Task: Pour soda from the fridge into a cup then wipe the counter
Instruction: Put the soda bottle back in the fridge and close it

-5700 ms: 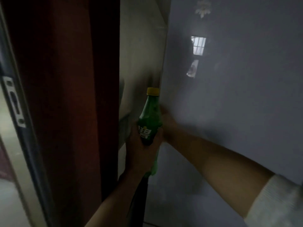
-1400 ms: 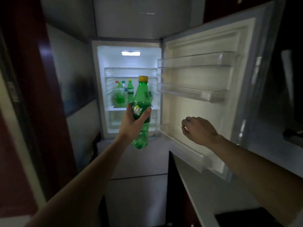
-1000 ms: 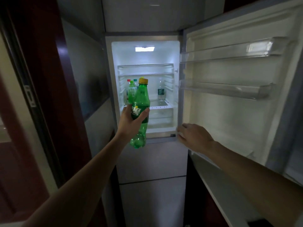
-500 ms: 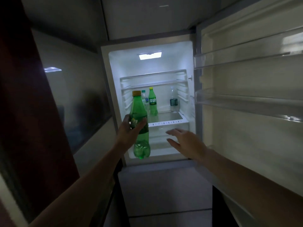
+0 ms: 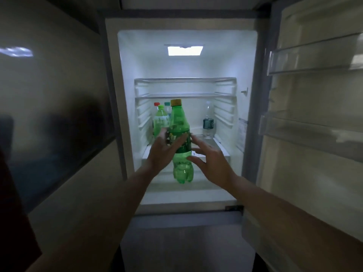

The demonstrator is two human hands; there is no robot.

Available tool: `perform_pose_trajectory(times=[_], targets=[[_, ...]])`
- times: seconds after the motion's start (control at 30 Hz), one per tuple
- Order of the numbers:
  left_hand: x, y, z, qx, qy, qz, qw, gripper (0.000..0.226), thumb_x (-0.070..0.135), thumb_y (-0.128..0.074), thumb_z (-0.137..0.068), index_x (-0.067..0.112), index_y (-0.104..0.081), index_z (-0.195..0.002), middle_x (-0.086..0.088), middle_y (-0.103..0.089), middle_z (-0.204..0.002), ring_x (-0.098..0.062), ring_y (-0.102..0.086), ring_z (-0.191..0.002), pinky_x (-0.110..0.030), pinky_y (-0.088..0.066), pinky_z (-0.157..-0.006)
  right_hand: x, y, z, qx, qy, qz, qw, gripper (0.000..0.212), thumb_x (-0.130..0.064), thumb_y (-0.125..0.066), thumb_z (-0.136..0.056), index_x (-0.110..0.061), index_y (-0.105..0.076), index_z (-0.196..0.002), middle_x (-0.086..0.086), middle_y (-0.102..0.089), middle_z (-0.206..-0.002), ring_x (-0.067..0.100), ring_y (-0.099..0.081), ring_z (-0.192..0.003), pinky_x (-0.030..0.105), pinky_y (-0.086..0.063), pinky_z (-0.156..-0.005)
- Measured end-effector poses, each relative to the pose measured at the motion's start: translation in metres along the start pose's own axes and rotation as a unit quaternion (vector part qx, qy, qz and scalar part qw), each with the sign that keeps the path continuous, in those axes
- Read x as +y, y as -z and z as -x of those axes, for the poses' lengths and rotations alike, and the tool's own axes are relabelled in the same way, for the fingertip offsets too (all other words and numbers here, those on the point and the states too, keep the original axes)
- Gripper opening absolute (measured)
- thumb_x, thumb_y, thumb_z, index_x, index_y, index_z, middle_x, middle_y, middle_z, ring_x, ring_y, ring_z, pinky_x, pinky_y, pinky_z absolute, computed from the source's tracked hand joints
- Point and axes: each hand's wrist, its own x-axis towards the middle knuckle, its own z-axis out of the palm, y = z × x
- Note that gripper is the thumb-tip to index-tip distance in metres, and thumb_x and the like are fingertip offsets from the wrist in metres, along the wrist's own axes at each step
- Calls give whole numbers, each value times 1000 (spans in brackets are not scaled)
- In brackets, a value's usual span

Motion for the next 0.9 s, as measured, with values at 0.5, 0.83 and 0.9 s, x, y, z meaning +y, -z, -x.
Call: perform_pose_trajectory(times=[0.5, 0.83, 0.9], targets=[[-104, -23, -135, -95, 19, 72, 993, 45, 48, -72, -78, 30, -54, -116, -5, -68, -108, -20, -69, -99, -44, -57, -88, 116, -44, -91, 96, -121, -3, 988, 65, -6, -82, -74, -14, -58, -134, -11, -66, -111, -17, -62, -92, 9, -50, -86], [-178, -57, -208, -90, 17, 13, 996, 38, 25, -72, -87, 16, -55, -120, -1, -69, -105, -16, -68, -98, -28, -57, -79, 219, -68, -136, 136, -154, -1, 979, 47, -13, -80, -79, -20, -65, -122, -4, -73, -108, 4, -68, -98, 28, -56, -89], [-193, -62, -220, -76, 28, 15, 997, 33, 22, -70, -88, 17, -56, -118, 0, -69, -106, -13, -68, -99, -27, -56, -82, 231, -74, -140, 131, -148, 9, 980, 47, -12, -79, -80, -21, -65, -124, -4, -73, -110, 6, -69, -99, 31, -57, -90]])
